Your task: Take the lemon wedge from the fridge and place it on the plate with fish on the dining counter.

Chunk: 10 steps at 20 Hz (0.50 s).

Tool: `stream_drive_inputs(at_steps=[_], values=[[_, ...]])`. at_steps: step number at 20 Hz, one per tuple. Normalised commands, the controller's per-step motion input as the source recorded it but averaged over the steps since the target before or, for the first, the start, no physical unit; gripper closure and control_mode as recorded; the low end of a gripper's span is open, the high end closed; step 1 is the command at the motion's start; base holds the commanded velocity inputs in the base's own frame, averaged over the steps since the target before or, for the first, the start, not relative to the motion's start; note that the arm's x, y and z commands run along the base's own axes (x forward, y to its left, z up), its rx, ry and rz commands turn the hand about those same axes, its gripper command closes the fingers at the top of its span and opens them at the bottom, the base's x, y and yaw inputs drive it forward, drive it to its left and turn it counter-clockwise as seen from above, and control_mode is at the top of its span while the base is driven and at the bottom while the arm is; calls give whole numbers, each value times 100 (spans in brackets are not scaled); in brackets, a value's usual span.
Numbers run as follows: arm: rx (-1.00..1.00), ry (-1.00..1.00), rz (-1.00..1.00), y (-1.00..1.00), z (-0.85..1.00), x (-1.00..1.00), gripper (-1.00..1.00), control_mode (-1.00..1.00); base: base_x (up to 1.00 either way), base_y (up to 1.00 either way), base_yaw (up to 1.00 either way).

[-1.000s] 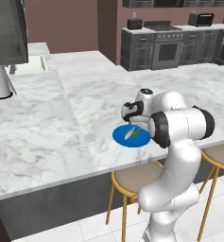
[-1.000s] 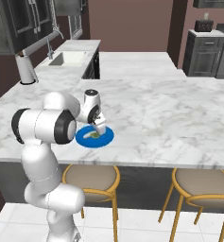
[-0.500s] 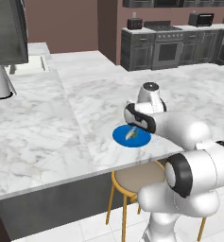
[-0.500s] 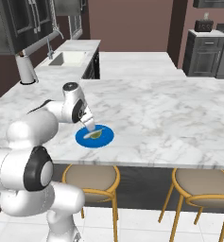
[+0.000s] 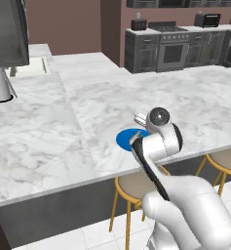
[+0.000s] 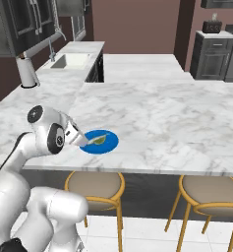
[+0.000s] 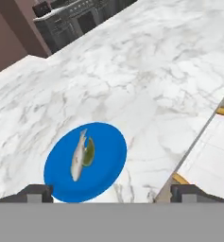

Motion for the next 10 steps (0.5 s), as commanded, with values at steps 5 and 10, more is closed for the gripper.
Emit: stream_drive_inputs(at_steps=[5,10], values=[[-29,-48,-1,2,100,-100,-100,-100,0,0,0],[-13,-37,-4,24,100,-100,-100,-100,0,0,0]])
